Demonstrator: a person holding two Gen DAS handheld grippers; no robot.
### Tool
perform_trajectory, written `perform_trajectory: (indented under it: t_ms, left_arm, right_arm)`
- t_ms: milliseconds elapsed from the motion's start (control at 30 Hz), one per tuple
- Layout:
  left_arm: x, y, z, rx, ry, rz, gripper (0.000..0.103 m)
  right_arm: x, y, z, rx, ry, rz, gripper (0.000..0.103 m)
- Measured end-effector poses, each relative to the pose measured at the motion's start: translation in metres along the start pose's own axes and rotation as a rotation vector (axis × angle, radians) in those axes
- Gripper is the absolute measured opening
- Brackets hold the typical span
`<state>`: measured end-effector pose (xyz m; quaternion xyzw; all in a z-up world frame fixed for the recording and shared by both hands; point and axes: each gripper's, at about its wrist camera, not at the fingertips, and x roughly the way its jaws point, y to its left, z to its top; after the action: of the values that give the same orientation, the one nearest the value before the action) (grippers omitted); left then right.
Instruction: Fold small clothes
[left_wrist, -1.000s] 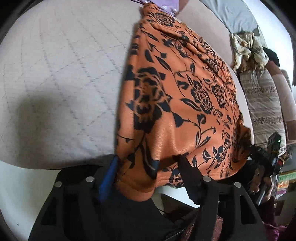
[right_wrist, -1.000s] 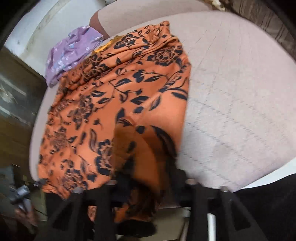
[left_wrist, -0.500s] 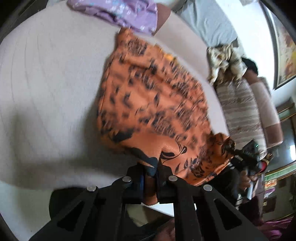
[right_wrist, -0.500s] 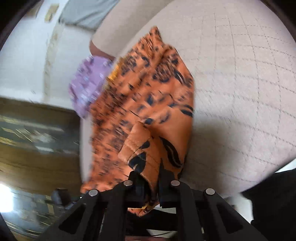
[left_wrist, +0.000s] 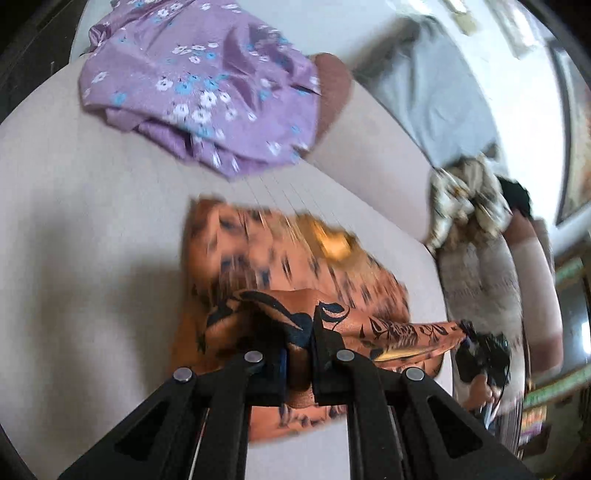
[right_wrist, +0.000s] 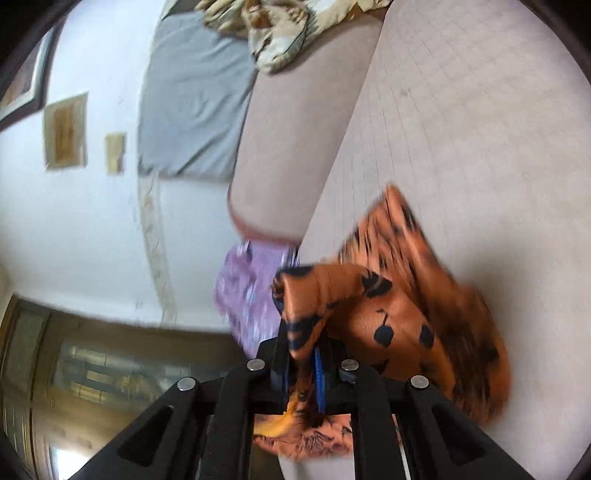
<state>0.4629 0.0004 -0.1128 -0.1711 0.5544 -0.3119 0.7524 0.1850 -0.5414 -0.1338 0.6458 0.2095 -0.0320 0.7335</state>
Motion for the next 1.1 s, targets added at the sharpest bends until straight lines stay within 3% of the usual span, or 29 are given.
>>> perform_trajectory:
  t_ms: [133, 200, 233, 267, 300, 367, 433, 500, 533, 600, 667, 767, 833, 967, 1033, 1100]
  left_arm:
    - [0.061, 0.027, 0.048, -0.125, -0.037, 0.09, 0.015]
    - [0.085, 0.046, 0.057, -0.204, -0.028, 0.107, 0.025]
    - [0.091, 0.055, 0.058, -0.236, -0.025, 0.1, 0.033]
    - [0.093, 0.065, 0.056, -0.263, -0.04, 0.065, 0.035]
    - [0.088, 0.069, 0.053, -0.272, -0.064, 0.026, 0.036]
    - [0.066, 0.074, 0.046, -0.247, -0.143, -0.03, 0.057]
    - [0.034, 0.075, 0.037, -0.213, -0.268, -0.062, 0.068]
    - [-0.001, 0.076, 0.022, -0.197, -0.407, -0.074, 0.08]
    - [-0.014, 0.075, 0.013, -0.194, -0.439, -0.05, 0.086]
    - [-0.027, 0.072, -0.008, -0.156, -0.405, 0.009, 0.086]
    - [-0.027, 0.067, -0.037, -0.098, -0.313, 0.072, 0.086]
    - [-0.018, 0.056, -0.082, 0.02, -0.189, 0.223, 0.086]
    - [-0.011, 0.051, -0.11, 0.058, -0.121, 0.316, 0.086]
    - [-0.027, 0.034, -0.154, 0.085, -0.103, 0.359, 0.086]
    - [-0.045, 0.022, -0.174, 0.13, -0.114, 0.384, 0.086]
    - [-0.068, 0.008, -0.191, 0.197, -0.146, 0.456, 0.086]
  right_arm:
    - [0.075, -0.018, 0.054, 0.082, -0.049, -0.011, 0.014]
    - [0.101, -0.029, 0.071, 0.097, -0.074, -0.093, 0.022]
    - [0.108, -0.034, 0.079, 0.082, -0.077, -0.123, 0.045]
    - [0.112, -0.037, 0.085, 0.072, -0.08, -0.141, 0.083]
    - [0.111, -0.043, 0.09, 0.073, -0.1, -0.159, 0.09]
    - [0.096, -0.046, 0.091, 0.056, -0.157, -0.12, 0.091]
    - [0.091, -0.03, 0.086, -0.074, -0.133, -0.152, 0.091]
    - [0.104, 0.001, 0.063, -0.278, -0.026, -0.218, 0.089]
    - [0.118, 0.017, 0.044, -0.368, 0.048, -0.237, 0.088]
    - [0.146, 0.041, 0.005, -0.498, 0.163, -0.264, 0.08]
    - [0.189, 0.065, -0.047, -0.621, 0.292, -0.27, 0.065]
    - [0.252, 0.077, -0.116, -0.719, 0.424, -0.292, 0.048]
    - [0.305, 0.08, -0.148, -0.726, 0.484, -0.331, 0.042]
    - [0.375, 0.062, -0.161, -0.641, 0.411, -0.434, 0.043]
    - [0.382, 0.072, -0.157, -0.629, 0.379, -0.466, 0.043]
    - [0.378, 0.083, -0.155, -0.658, 0.387, -0.473, 0.043]
